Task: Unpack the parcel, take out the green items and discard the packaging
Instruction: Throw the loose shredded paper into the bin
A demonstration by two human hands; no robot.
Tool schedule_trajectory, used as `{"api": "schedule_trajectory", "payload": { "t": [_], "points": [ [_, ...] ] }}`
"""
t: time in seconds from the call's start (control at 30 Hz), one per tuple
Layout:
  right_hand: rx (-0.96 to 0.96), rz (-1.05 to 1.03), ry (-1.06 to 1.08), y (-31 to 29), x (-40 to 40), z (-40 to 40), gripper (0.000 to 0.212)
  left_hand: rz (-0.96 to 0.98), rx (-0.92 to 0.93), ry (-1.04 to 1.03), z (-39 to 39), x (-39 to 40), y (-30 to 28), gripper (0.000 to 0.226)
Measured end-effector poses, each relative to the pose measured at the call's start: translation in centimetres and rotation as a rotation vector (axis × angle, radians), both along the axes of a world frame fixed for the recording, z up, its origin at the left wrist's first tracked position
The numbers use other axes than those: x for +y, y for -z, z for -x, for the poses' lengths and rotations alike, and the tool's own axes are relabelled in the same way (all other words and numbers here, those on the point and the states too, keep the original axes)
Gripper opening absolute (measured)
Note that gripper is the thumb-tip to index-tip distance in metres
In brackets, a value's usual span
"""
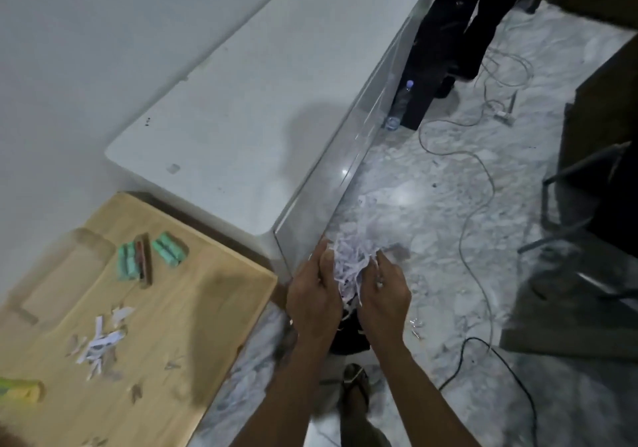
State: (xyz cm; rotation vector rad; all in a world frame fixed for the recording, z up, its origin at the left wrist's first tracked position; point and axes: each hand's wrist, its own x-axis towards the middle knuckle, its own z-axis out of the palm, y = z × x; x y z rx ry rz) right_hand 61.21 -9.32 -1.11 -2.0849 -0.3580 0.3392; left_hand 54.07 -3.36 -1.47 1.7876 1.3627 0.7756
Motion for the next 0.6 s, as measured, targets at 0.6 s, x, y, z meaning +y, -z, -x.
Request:
{"api": "schedule_trajectory", "payload": {
  "t": [0.6],
  "points": [
    [0.203, 0.388, -0.265, 35.7, -0.7, -6.4, 0.066, 0.395, 0.401, 0.000, -5.6, 0.3, 34.4, 0.061]
  ]
}}
